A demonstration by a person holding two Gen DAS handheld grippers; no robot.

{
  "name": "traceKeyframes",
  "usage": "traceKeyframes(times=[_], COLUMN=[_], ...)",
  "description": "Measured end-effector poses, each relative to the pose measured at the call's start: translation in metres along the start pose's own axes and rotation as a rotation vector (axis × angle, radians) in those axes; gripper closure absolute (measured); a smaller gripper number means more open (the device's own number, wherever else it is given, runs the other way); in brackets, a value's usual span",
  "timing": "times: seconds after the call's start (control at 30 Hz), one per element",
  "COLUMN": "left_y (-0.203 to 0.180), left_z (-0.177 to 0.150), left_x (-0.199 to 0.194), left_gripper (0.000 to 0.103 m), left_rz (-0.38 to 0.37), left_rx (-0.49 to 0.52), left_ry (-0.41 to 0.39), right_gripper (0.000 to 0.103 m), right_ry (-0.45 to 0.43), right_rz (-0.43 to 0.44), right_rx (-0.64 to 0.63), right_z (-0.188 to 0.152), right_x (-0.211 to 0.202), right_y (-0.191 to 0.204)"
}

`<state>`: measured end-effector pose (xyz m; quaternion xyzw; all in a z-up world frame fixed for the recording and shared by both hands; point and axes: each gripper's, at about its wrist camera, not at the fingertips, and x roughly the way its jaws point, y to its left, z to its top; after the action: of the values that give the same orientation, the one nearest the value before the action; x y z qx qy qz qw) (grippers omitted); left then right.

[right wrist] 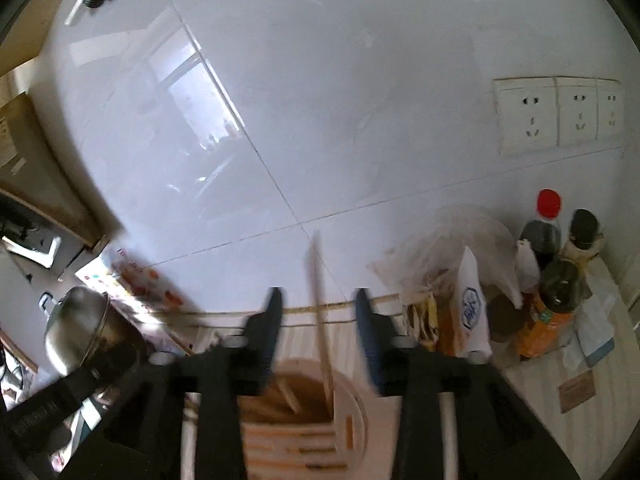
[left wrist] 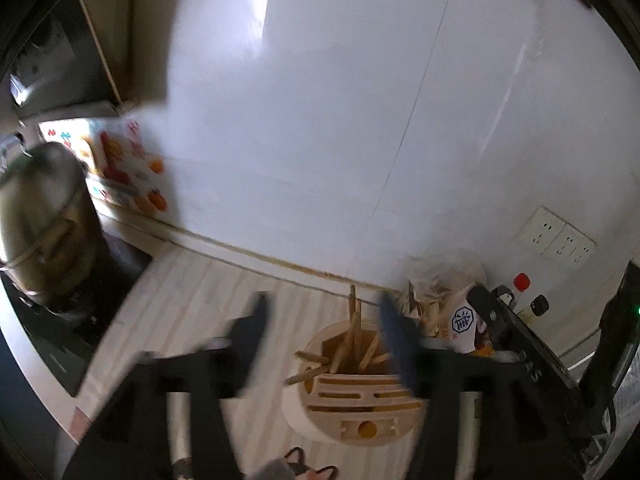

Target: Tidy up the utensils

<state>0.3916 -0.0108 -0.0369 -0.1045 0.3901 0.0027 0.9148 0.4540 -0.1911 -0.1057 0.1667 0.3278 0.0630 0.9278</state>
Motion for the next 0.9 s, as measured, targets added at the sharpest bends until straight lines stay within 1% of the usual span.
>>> traceKeyframes(times=[0.03, 0.07, 0.1, 0.13, 0.2, 0.23, 0.27, 0.3, 0.33, 0.37, 0.43, 0.53, 0.6, 0.73, 0.9], left_y=[0.002, 0.004, 0.005, 0.007, 0.011, 0.013, 0.014, 0.015, 0.017, 0.019, 0.024, 0.029, 0.030, 0.031, 0.038], left_z=[-0.002, -0.003, -0.004, -0.007, -0.015, -0.021, -0.027, -0.032, -0.040, -0.047, -0.058, -0.074, -0.080, -0.090, -0.101], left_x=[-0.011, -0.019, -0.025, -0.032, -0.041, -0.046, -0.049, -0.050, -0.050, -0.049, -0.047, -0.049, -0.055, -0.081, -0.124], left_gripper=[0.028, 0.025, 0.019, 0.010, 0.000, 0.000, 0.000, 0.000, 0.000, 0.000, 0.000, 0.000, 0.000, 0.000, 0.000], left_rz=[0.015, 0.026, 0.040, 0.060, 0.078, 0.093, 0.118, 0.143, 0.167, 0.181, 0.191, 0.192, 0.184, 0.142, 0.081], left_rx=[0.004, 0.012, 0.021, 0.031, 0.051, 0.066, 0.084, 0.101, 0.121, 0.129, 0.129, 0.133, 0.134, 0.144, 0.175], left_ry=[-0.026, -0.040, -0.049, -0.056, -0.072, -0.088, -0.096, -0.097, -0.092, -0.081, -0.058, -0.029, -0.030, -0.052, -0.077], right_gripper=[0.055, 0.054, 0.053, 0.050, 0.044, 0.038, 0.029, 0.025, 0.015, 0.008, 0.001, 0.000, 0.000, 0.000, 0.000], right_ry=[0.001, 0.004, 0.009, 0.018, 0.028, 0.031, 0.036, 0.043, 0.052, 0.059, 0.067, 0.064, 0.057, 0.028, -0.037], right_rz=[-0.003, -0.008, -0.010, -0.018, -0.040, -0.055, -0.072, -0.094, -0.112, -0.126, -0.159, -0.203, -0.219, -0.257, -0.312], right_rx=[-0.007, -0.009, -0.012, -0.018, -0.045, -0.076, -0.102, -0.136, -0.175, -0.200, -0.247, -0.279, -0.287, -0.274, -0.241], right_z=[-0.002, -0.005, -0.007, -0.011, -0.018, -0.024, -0.029, -0.035, -0.043, -0.048, -0.060, -0.075, -0.081, -0.087, -0.097], right_x=[-0.008, -0.014, -0.023, -0.031, -0.044, -0.052, -0.055, -0.059, -0.063, -0.067, -0.075, -0.089, -0.099, -0.129, -0.182], right_y=[-0.001, -0.002, -0.003, -0.004, -0.003, 0.001, 0.005, 0.009, 0.014, 0.015, 0.021, 0.028, 0.032, 0.038, 0.054])
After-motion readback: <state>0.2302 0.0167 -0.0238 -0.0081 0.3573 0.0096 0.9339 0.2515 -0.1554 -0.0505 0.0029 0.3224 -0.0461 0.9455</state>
